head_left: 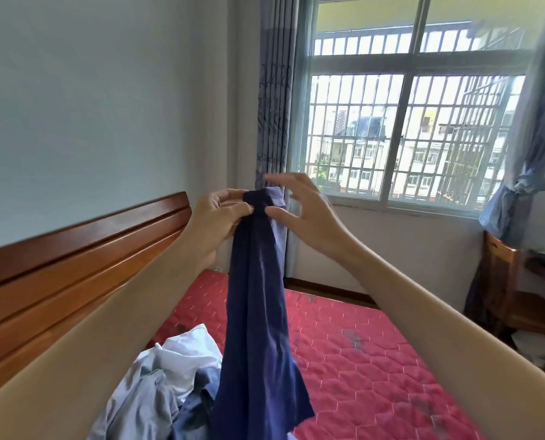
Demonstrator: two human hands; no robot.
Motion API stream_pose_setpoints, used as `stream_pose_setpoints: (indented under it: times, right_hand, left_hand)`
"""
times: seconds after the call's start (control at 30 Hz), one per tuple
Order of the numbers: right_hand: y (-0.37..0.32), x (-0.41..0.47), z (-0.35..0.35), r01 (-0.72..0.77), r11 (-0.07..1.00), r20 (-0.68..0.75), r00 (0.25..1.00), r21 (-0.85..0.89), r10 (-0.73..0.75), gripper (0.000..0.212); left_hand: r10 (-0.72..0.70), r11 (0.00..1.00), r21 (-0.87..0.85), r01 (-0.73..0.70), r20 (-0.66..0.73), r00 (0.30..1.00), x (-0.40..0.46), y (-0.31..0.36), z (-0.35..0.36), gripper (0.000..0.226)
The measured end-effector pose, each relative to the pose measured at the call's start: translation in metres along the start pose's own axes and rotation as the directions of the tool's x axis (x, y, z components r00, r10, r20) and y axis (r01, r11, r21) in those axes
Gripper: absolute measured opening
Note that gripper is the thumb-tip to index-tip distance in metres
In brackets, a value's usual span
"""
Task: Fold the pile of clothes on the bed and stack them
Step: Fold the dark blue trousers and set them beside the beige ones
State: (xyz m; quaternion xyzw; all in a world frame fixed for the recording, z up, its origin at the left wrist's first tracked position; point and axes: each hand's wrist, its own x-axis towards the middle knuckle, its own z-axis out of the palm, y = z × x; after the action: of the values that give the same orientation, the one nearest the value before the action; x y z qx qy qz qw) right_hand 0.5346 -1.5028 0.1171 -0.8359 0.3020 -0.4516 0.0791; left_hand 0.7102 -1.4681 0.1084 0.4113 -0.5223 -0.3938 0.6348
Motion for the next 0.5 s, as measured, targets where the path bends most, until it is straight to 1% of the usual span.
stream_pose_setpoints:
  times: [0.03, 0.07, 0.1, 0.13, 0.17, 0.2, 0.27, 0.3, 0.37, 0.43, 0.5]
  right_hand:
    - [-0.001, 0.005, -0.005, 0.002, 1.000, 0.029, 1.000, -0.006, -0.002, 0.061]
    - [-0.003, 0.011, -0.010, -0.013, 1.000, 0.107, 0.994, 0.006, 0.012, 0.067]
    - [-0.004, 0.016, -0.014, -0.048, 0.998, 0.212, 0.976, 0.029, 0.040, 0.065]
    - [-0.006, 0.020, -0.017, -0.091, 0.995, 0.322, 0.944, 0.030, 0.077, 0.054]
    - [-0.007, 0.024, -0.018, -0.124, 0.992, 0.398, 0.911, 0.007, 0.111, 0.040]
    - [-0.008, 0.026, -0.018, -0.136, 0.991, 0.425, 0.897, -0.008, 0.126, 0.034]
    - [-0.006, 0.028, -0.016, -0.123, 0.992, 0.400, 0.910, 0.000, 0.113, 0.037]
    - [-0.006, 0.027, -0.015, -0.108, 0.994, 0.376, 0.922, 0.012, 0.095, 0.035]
    - [-0.009, 0.026, -0.014, -0.078, 0.996, 0.348, 0.935, 0.034, 0.062, 0.025]
    - [-0.008, 0.026, -0.018, -0.072, 0.996, 0.308, 0.950, 0.049, 0.053, 0.013]
    - [-0.003, 0.026, -0.024, -0.074, 0.993, 0.251, 0.967, 0.093, 0.049, 0.009]
  left_hand:
    - [0.040, 0.998, 0.046, -0.041, 0.036, 0.999, -0.002, 0.000, -0.001, 0.023]
    - [0.084, 0.992, 0.090, -0.092, 0.083, 0.993, -0.005, 0.000, -0.001, 0.024]
    - [0.130, 0.982, 0.122, -0.146, 0.126, 0.983, -0.008, 0.001, 0.000, 0.024]
    - [0.174, 0.971, 0.138, -0.196, 0.153, 0.973, -0.010, 0.002, 0.000, 0.025]
    - [0.215, 0.960, 0.147, -0.240, 0.166, 0.962, -0.012, 0.003, 0.001, 0.027]
    - [0.251, 0.947, 0.163, -0.278, 0.172, 0.953, -0.015, 0.003, 0.002, 0.029]
    - [0.307, 0.911, 0.227, -0.344, 0.184, 0.934, -0.018, 0.003, 0.000, 0.032]
    - [0.326, 0.894, 0.256, -0.368, 0.194, 0.925, -0.020, 0.002, -0.001, 0.032]
    - [0.322, 0.884, 0.282, -0.374, 0.214, 0.922, -0.022, -0.003, -0.005, 0.031]
    - [0.235, 0.918, 0.272, -0.290, 0.217, 0.947, -0.023, -0.012, -0.012, 0.032]
    - [0.087, 0.960, 0.235, -0.153, 0.268, 0.959, -0.025, -0.023, -0.022, 0.031]
